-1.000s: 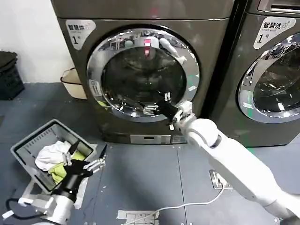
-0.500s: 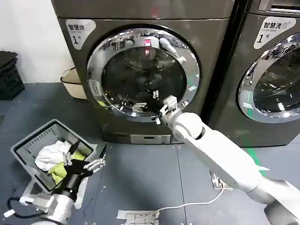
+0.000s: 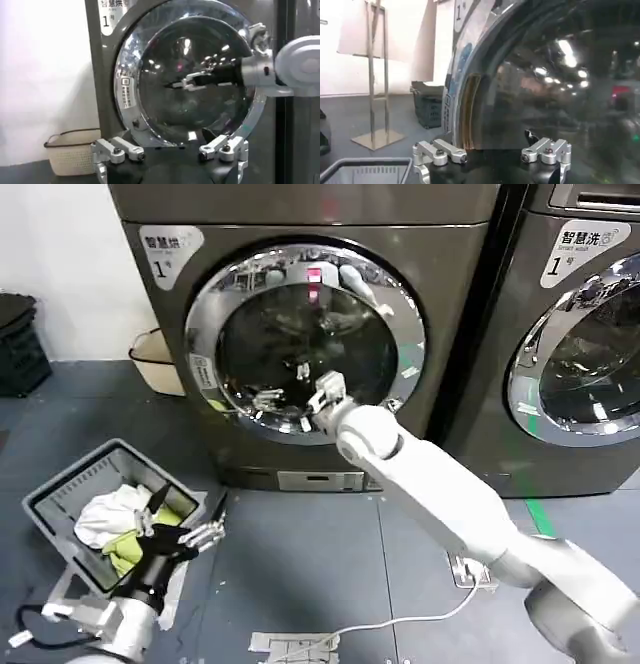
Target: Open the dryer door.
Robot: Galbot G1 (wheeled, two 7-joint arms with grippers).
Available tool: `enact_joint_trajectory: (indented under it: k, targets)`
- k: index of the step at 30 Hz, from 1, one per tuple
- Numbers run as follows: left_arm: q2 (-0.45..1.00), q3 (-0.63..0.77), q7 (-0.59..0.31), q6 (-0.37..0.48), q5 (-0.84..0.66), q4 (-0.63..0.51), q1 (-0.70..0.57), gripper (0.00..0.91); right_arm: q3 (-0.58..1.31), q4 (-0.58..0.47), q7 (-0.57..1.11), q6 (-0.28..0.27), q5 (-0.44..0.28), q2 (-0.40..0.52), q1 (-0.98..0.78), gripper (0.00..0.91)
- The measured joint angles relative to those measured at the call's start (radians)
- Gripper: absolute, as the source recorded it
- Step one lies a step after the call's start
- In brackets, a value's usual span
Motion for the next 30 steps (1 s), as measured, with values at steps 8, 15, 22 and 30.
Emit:
enact_joint_trajectory:
  k: [8, 15, 22, 30]
  targets:
    - [-0.003, 0.003, 0.0, -0.001, 0.001, 0.002, -0.001, 0.907, -0.014, -0.077, -0.023, 0.011, -0.012, 0.05, 0.025, 0.907]
    - [-0.002, 0.003, 0.0, -0.001, 0.001, 0.003, 0.001, 0.907, -0.019, -0.134, -0.028, 0.016, -0.016, 0.09, 0.038, 0.907]
    - [-0.003, 0.004, 0.001, -0.003, 0.001, 0.004, 0.001, 0.907, -0.025, -0.174, -0.028, 0.013, -0.022, 0.133, 0.039, 0.907]
    - [-0.002, 0.002, 0.001, -0.005, -0.002, 0.005, 0.0, 0.907, -0.028, -0.218, -0.043, 0.017, -0.045, 0.177, 0.054, 0.907]
